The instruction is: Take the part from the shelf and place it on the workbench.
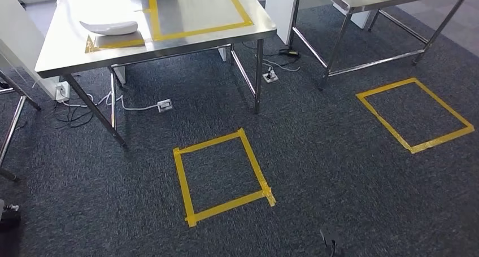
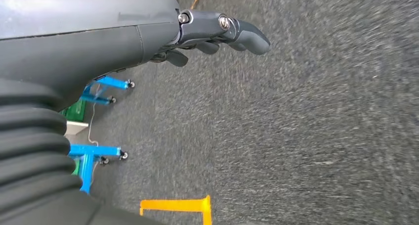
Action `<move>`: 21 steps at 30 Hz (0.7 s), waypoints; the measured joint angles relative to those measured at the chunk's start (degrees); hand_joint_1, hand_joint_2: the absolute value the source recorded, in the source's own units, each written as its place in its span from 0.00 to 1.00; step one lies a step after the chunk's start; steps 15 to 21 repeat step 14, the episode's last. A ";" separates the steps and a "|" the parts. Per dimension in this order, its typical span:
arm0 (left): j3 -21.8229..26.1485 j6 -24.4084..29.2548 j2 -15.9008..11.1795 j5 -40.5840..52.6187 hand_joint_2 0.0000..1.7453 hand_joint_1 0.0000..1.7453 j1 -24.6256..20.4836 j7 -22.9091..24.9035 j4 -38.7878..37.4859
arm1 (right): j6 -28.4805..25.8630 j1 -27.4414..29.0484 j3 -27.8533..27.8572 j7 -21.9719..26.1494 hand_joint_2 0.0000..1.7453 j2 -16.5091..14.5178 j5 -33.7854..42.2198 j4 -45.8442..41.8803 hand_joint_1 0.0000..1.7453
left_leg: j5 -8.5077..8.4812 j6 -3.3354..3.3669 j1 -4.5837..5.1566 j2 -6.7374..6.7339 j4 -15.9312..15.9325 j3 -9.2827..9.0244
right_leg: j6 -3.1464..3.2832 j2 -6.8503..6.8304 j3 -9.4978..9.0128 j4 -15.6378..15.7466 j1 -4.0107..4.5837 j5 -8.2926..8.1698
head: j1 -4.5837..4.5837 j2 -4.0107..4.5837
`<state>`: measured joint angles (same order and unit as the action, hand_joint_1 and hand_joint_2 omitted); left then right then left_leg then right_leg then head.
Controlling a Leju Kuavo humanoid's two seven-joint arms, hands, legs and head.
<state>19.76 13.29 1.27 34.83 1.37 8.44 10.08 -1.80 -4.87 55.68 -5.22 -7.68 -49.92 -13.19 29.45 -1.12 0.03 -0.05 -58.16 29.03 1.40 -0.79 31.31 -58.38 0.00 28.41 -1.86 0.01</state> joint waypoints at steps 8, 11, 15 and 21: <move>-2.55 -2.48 -0.21 -6.61 0.00 0.00 1.67 -1.63 0.98 | 0.16 2.18 -9.51 0.99 0.00 1.52 9.41 -2.06 0.00 | -0.67 1.11 0.27 -0.13 0.23 1.21 | 0.25 0.09 0.43 0.66 0.01 -1.18 | 0.00 -0.01; -4.04 -3.66 -0.26 -9.76 0.00 0.00 2.21 -2.37 1.91 | 0.30 3.46 -14.24 1.42 0.00 2.16 14.03 -2.85 0.00 | -0.68 1.33 0.32 -0.24 0.08 1.46 | -0.56 0.13 0.50 0.80 -0.06 -1.40 | 0.01 0.00; -5.23 -4.55 -0.30 -12.13 0.00 0.00 2.67 -2.95 2.71 | 0.38 4.52 -17.92 1.88 0.00 2.55 17.42 -3.41 0.00 | -0.74 1.43 0.33 -0.28 -0.01 1.58 | -0.91 0.15 0.60 0.81 -0.07 -1.56 | 0.01 -0.01; -5.23 -4.55 -0.30 -12.13 0.00 0.00 2.67 -2.95 2.71 | 0.38 4.52 -17.92 1.88 0.00 2.55 17.42 -3.41 0.00 | -0.74 1.43 0.33 -0.28 -0.01 1.58 | -0.91 0.15 0.60 0.81 -0.07 -1.56 | 0.01 -0.01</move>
